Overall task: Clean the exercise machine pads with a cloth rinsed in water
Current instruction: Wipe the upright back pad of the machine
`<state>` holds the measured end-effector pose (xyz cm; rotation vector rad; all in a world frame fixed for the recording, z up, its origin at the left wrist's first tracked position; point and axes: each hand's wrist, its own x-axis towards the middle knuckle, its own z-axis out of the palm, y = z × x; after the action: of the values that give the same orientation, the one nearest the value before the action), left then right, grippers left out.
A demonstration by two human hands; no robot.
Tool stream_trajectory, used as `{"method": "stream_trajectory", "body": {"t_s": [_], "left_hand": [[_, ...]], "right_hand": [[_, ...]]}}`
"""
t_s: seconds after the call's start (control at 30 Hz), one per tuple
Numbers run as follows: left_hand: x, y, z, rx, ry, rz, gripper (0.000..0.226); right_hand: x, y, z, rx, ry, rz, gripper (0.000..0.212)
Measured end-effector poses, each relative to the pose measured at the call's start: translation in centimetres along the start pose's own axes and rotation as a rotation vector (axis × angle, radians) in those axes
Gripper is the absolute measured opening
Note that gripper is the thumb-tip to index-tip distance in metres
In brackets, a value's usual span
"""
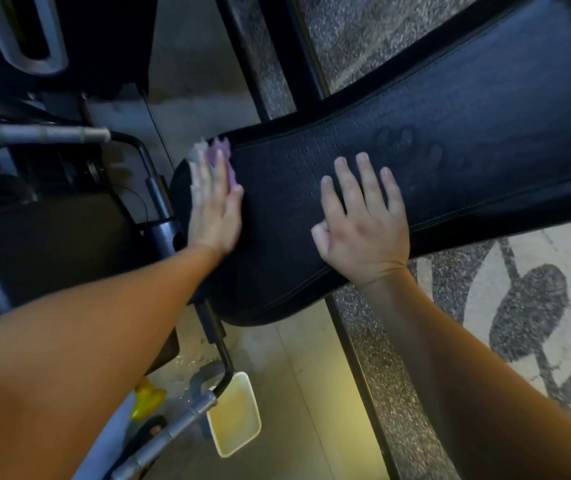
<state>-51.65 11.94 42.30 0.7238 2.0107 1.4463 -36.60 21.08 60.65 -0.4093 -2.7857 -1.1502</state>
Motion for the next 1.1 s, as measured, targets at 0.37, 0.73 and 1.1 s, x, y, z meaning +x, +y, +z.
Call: {"method": "stream_trajectory", "body": {"t_s": [0.37, 0.73, 1.1], "left_hand": [[-1.9, 3.6, 1.8, 0.177, 0.007, 0.239, 0.061], [-5.8, 0.5, 0.1, 0.12, -0.153, 0.116, 0.062], [1.1, -0.2, -0.4, 0.148, 0.028, 0.238, 0.06]], "right_hand": [[0.2, -0.4, -0.3, -0.032, -0.013, 0.012, 0.05], [-0.4, -6.5, -1.9, 0.06, -0.351, -0.047, 0.067], [-0.3, -7.5, 0.6, 0.018, -0.296, -0.042, 0.069]]}}
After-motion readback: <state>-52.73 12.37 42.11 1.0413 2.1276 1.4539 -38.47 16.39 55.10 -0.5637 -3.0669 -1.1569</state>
